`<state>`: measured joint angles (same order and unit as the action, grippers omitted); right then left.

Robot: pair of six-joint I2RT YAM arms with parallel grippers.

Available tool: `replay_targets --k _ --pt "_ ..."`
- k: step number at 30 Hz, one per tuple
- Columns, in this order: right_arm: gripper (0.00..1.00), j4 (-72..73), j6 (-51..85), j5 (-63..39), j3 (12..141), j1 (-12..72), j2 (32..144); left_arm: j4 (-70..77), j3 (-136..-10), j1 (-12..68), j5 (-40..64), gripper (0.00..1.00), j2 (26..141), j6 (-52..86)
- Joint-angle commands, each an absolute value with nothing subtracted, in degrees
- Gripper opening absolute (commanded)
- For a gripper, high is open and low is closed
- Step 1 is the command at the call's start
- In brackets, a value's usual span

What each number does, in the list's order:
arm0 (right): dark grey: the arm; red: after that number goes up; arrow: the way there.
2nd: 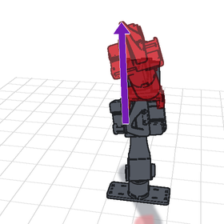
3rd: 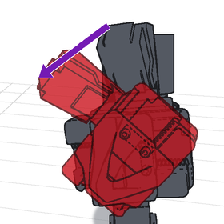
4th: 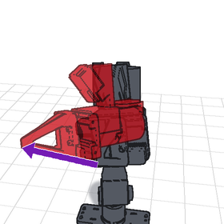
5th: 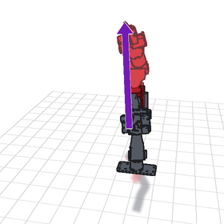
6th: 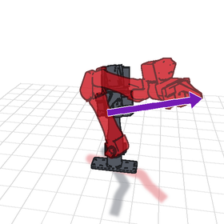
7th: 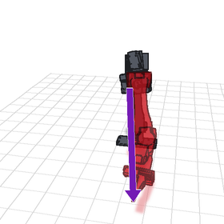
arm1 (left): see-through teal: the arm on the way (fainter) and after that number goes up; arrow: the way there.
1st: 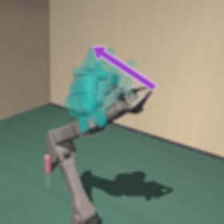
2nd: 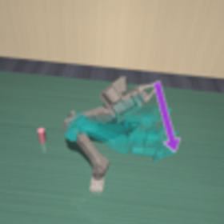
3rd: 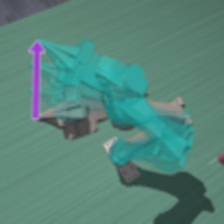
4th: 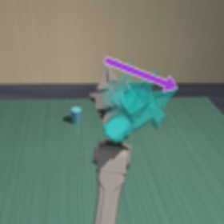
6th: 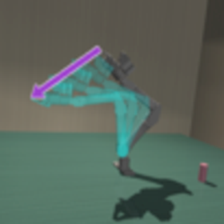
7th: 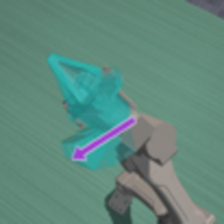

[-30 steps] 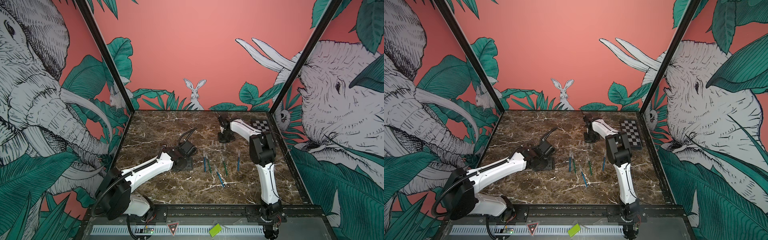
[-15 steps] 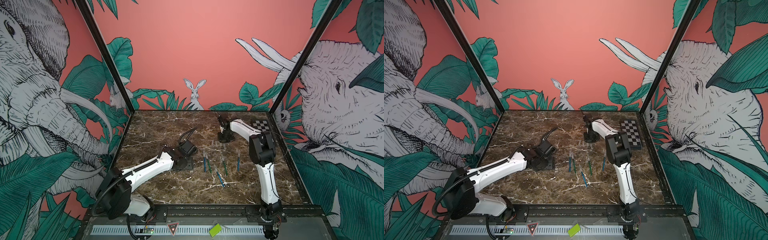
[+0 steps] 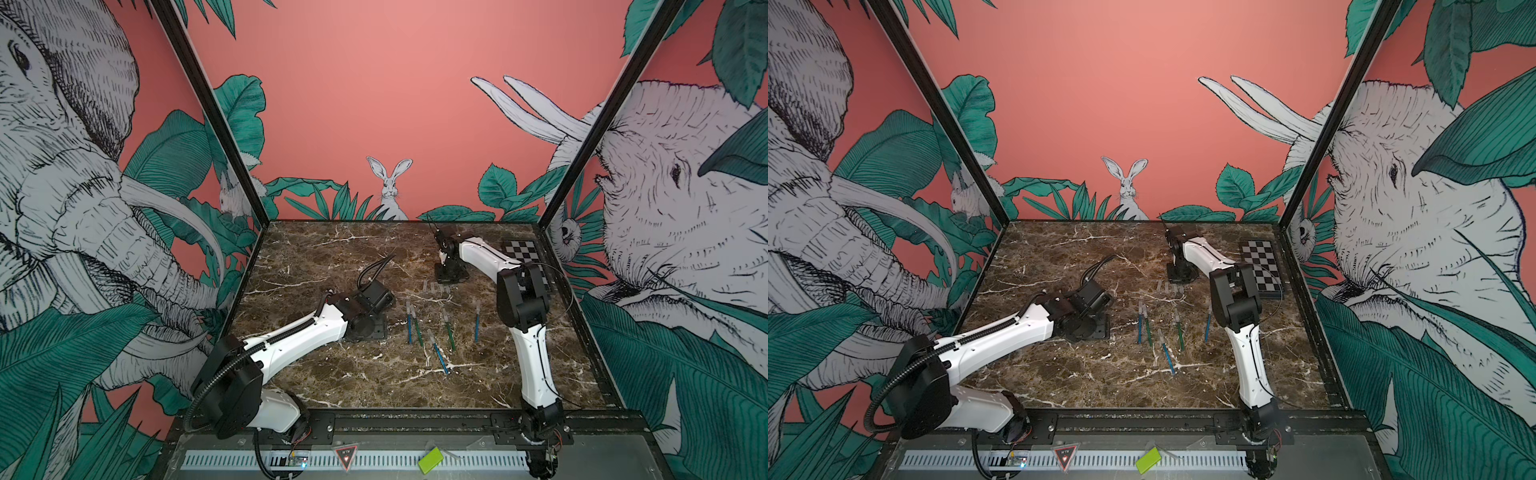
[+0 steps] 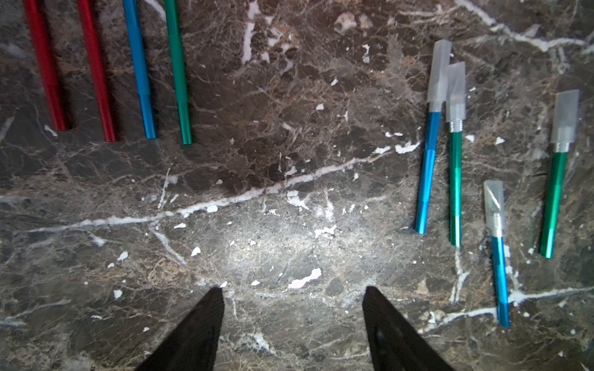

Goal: Remove protective caps from carving knives
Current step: Place the protective sleeve at the center of the board.

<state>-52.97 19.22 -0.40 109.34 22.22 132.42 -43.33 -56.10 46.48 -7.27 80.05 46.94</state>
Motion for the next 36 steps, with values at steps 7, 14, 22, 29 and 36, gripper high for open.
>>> replay_targets --k 7,14,22,29,36 --pt "0.08 -54.3 19.2 0.9 110.4 22.0 134.0 -44.2 -57.4 46.8 -7.5 0.71 80.1 47.1" --pt "0.23 -54.7 19.2 1.4 110.8 22.0 133.2 -44.1 -57.4 46.8 -7.3 0.71 80.2 47.2" --pt "0.35 -58.0 18.6 3.3 115.0 22.0 131.5 -43.9 -58.2 47.0 -6.5 0.71 80.8 47.5" --pt "0.57 -58.3 21.6 6.8 113.3 21.9 119.3 -42.3 -59.8 48.4 -4.9 0.7 84.2 49.3" --pt "0.84 -52.1 24.9 5.1 98.2 22.2 101.1 -42.6 -65.4 49.1 -2.6 0.68 92.5 52.3"
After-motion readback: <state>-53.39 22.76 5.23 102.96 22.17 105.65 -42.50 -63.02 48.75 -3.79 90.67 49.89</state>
